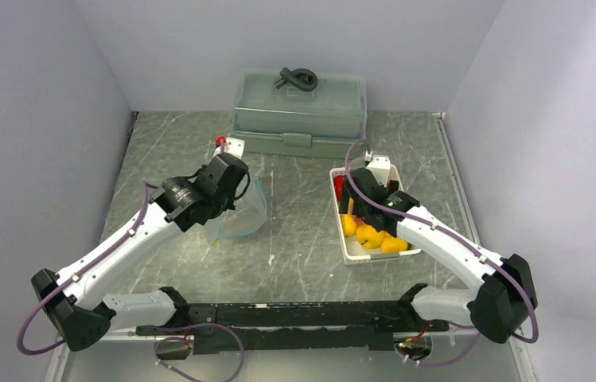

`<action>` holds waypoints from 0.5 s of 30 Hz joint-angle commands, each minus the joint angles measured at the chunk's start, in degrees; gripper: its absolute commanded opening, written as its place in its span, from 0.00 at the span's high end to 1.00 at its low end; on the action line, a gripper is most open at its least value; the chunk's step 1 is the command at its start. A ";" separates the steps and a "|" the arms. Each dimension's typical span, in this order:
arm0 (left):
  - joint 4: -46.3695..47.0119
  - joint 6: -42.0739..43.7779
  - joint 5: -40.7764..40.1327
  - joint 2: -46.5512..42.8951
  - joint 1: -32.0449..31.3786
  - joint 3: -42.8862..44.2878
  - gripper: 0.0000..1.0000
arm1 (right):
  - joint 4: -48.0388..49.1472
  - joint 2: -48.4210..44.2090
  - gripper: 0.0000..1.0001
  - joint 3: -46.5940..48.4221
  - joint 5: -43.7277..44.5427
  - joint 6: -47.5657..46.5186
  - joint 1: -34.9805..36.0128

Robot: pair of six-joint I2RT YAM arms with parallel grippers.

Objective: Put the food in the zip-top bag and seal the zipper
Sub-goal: Pick up the fake fruit from the bin.

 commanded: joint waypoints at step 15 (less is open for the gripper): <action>1.62 0.75 0.58 -1.21 0.70 -0.39 1.00 | 8.15 3.83 0.15 -4.82 -3.36 1.23 -4.62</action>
